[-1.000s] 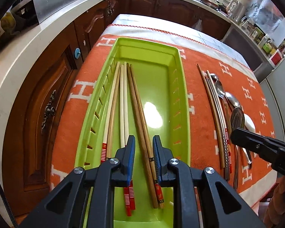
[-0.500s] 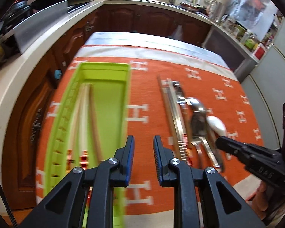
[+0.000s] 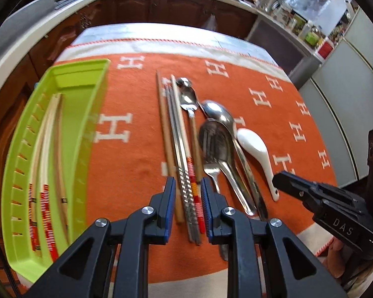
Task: Organize utensils
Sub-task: 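Move both open tools back over the row of utensils, then grasp a plain wooden chopstick with the left tool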
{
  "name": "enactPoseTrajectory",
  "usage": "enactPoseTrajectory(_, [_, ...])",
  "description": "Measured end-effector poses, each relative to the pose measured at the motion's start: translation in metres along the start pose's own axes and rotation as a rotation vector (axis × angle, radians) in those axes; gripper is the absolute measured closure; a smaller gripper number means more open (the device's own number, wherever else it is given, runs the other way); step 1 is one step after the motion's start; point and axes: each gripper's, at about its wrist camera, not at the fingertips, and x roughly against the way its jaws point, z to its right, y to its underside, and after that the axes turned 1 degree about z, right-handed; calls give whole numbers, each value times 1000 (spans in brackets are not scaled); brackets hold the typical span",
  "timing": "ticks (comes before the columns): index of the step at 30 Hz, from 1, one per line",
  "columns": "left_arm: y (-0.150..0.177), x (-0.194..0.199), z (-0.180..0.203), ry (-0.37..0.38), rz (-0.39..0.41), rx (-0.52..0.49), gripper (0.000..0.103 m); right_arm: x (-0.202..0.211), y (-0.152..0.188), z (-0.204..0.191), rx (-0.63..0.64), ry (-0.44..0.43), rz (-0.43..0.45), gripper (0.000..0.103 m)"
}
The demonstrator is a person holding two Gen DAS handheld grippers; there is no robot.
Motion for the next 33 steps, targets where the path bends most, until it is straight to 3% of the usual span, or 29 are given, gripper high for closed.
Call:
enactPoseTrajectory(15, [0, -29, -1, -66, -71, 52, 84, -9, 1, 19, -2, -1, -9, 96])
enactPoseTrajectory(20, [-3, -30, -3, -92, -61, 51, 70, -13, -1, 24, -8, -7, -13, 96])
enactPoseTrajectory(24, [-9, -29, -4, -123, -41, 49, 69, -15, -4, 27, -16, -14, -13, 96])
enactPoseTrajectory(33, [-22, -38, -30, -73, -55, 120, 68, -17, -7, 21, 10, -72, -12, 96])
